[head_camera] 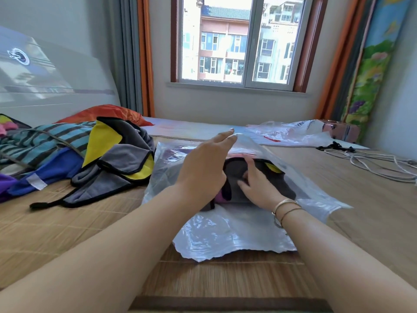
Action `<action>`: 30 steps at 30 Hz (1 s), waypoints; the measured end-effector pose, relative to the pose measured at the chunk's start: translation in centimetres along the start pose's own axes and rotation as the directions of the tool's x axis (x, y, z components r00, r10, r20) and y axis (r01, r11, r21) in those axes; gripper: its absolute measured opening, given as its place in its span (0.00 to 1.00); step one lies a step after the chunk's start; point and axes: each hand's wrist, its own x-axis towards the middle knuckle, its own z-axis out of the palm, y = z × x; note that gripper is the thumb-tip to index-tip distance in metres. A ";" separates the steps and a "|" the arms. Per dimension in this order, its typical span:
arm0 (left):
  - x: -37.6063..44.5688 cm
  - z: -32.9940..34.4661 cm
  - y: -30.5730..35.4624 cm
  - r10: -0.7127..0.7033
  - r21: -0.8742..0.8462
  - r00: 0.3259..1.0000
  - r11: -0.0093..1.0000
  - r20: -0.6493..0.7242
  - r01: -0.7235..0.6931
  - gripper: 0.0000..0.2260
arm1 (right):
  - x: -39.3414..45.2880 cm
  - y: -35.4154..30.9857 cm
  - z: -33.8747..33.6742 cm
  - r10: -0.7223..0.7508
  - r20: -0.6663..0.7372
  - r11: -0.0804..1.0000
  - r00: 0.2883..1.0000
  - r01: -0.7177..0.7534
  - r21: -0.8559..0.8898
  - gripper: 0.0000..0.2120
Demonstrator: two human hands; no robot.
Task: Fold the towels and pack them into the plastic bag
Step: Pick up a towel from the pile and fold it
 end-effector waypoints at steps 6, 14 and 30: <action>-0.4 0.2 0.8 0.046 -0.057 0.999 0.997 -0.002 -0.046 0.38 | -2.0 1.4 3.0 0.081 0.095 0.925 0.992 -0.039 -0.378 0.34; -0.5 0.1 -0.6 0.143 -0.126 0.990 0.982 0.013 -0.140 0.37 | 1.5 0.7 4.4 0.149 0.167 0.909 0.975 -0.069 -0.410 0.28; -7.9 -2.3 -2.9 -0.114 0.126 0.946 0.989 0.303 0.079 0.35 | -11.1 -6.5 0.8 -0.043 0.221 0.919 0.974 0.126 -0.373 0.26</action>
